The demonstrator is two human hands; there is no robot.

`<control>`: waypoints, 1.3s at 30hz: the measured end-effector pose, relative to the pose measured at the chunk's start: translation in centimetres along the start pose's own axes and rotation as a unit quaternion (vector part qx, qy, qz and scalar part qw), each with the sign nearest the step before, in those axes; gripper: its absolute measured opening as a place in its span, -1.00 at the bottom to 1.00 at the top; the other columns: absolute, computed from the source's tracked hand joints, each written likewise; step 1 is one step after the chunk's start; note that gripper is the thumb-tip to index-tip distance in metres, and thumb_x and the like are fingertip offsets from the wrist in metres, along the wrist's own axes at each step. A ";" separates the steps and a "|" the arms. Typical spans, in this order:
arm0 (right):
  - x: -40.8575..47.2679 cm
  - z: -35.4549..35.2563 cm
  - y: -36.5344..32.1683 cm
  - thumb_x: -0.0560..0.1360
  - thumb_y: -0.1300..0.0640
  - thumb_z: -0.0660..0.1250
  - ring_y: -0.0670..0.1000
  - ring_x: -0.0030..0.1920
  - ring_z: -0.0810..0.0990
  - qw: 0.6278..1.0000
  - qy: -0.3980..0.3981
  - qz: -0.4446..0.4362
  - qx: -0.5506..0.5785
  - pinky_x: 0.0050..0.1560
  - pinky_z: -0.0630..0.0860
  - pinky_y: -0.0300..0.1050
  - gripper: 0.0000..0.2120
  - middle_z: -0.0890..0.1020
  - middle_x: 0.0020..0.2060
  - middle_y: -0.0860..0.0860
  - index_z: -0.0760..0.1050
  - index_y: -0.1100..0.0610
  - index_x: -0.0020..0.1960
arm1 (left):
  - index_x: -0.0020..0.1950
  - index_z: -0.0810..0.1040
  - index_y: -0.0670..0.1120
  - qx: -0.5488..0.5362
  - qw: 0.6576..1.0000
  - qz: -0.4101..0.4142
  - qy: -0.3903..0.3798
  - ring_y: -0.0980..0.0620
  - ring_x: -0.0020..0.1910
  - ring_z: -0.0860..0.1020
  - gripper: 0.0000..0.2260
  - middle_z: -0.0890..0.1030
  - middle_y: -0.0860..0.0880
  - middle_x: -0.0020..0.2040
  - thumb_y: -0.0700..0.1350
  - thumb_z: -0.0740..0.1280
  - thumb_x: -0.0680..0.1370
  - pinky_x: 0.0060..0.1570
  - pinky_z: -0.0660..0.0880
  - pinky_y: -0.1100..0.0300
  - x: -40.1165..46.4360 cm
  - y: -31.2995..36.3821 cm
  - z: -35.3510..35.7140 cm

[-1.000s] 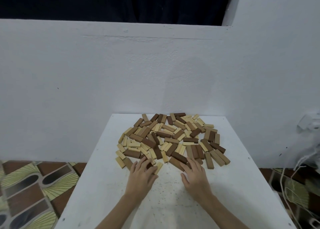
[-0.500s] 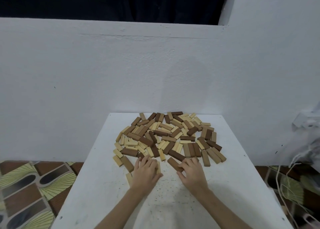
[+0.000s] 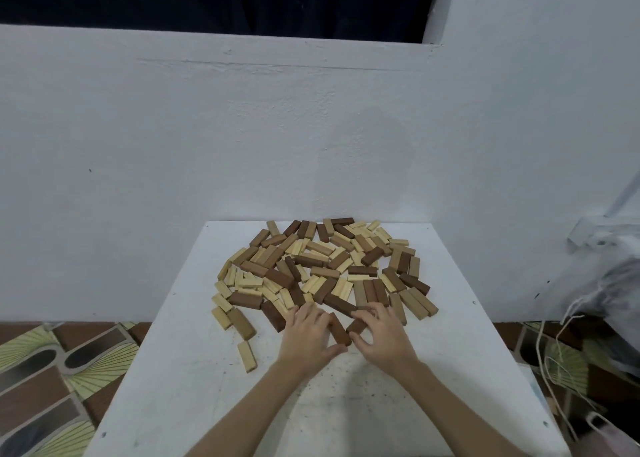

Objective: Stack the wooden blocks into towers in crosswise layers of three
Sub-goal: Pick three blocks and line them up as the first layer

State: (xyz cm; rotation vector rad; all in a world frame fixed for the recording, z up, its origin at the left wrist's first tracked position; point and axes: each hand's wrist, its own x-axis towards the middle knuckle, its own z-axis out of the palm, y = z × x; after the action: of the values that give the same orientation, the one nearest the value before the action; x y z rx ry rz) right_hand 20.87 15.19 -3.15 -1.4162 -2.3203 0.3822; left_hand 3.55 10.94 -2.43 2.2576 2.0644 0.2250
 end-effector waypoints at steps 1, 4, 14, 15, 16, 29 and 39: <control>-0.1 0.0 -0.1 0.51 -0.04 0.32 0.00 0.27 0.35 1.000 -0.011 0.008 0.007 0.24 0.31 -0.19 -0.62 0.42 0.26 0.00 0.49 0.06 0.29 | 0.26 0.39 0.00 -0.007 1.000 -0.001 -0.002 -0.01 0.46 0.12 -0.49 0.38 0.05 0.35 0.32 0.18 0.47 0.43 -0.04 0.04 0.0 0.1 0.0; -0.6 0.0 0.0 0.49 0.02 0.37 -0.02 0.30 0.33 0.997 -0.028 0.039 0.062 0.17 0.23 -0.33 -0.66 0.39 0.24 0.03 0.52 0.10 0.23 | 0.33 0.34 -0.01 -0.038 0.999 0.002 -0.011 -0.01 0.46 0.11 -0.50 0.37 0.05 0.37 0.22 0.22 0.47 0.42 -0.03 0.07 -0.2 -0.2 -0.2; -0.9 -0.5 -2.4 0.37 0.18 0.48 -0.13 -0.07 0.45 0.976 -0.092 0.070 0.183 -0.20 0.38 -0.46 -0.45 0.46 0.09 -0.08 0.37 0.00 0.30 | 0.44 0.21 -0.02 -0.109 0.992 -0.009 -0.065 -0.01 0.47 0.09 -0.34 0.31 0.00 0.42 0.15 0.34 0.42 0.43 0.01 0.04 -1.1 -1.4 -1.5; -0.8 -0.3 -2.8 0.37 0.17 0.48 -0.14 -0.08 0.45 0.974 -0.099 0.068 0.190 -0.20 0.38 -0.46 -0.41 0.47 0.11 -0.06 0.35 0.01 0.33 | 0.44 0.20 -0.02 -0.112 0.991 -0.010 -0.067 -0.01 0.47 0.08 -0.34 0.31 0.00 0.42 0.15 0.35 0.42 0.43 0.02 0.04 -1.2 -1.5 -1.5; -0.8 -0.2 -3.2 0.37 0.16 0.49 -0.14 -0.08 0.45 0.973 -0.106 0.063 0.196 -0.20 0.39 -0.46 -0.39 0.47 0.13 -0.05 0.33 0.01 0.36 | 0.44 0.20 -0.02 -0.114 0.991 -0.011 -0.068 -0.01 0.47 0.08 -0.33 0.31 0.00 0.42 0.15 0.35 0.42 0.42 0.03 0.05 -1.3 -1.7 -1.4; 2.0 -1.0 -3.4 0.61 0.21 0.13 0.09 0.09 0.48 0.996 -0.053 0.067 0.037 0.14 0.44 -0.09 -0.55 0.42 0.17 0.14 0.22 0.01 0.48 | 0.46 0.23 -0.03 -0.210 0.975 0.026 -0.075 0.04 0.42 0.16 -0.22 0.25 0.03 0.45 0.17 0.48 0.35 0.40 0.06 0.19 -0.8 -2.2 -0.8; 0.7 -0.2 -3.5 0.52 0.17 0.32 0.02 0.14 0.45 0.987 -0.057 0.130 0.073 0.05 0.37 -0.23 -0.60 0.48 0.07 0.02 0.39 0.12 0.34 | 0.38 0.35 -0.03 -0.180 0.982 0.022 -0.055 0.05 0.30 0.28 -0.35 0.41 0.04 0.32 0.16 0.44 0.38 0.28 0.23 0.18 -0.7 -1.6 -0.2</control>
State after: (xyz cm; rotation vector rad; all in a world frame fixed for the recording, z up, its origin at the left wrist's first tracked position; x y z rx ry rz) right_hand 17.98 14.22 -1.37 -1.6653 -2.1452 0.7102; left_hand 1.85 10.43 -2.55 2.0487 1.7540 0.4281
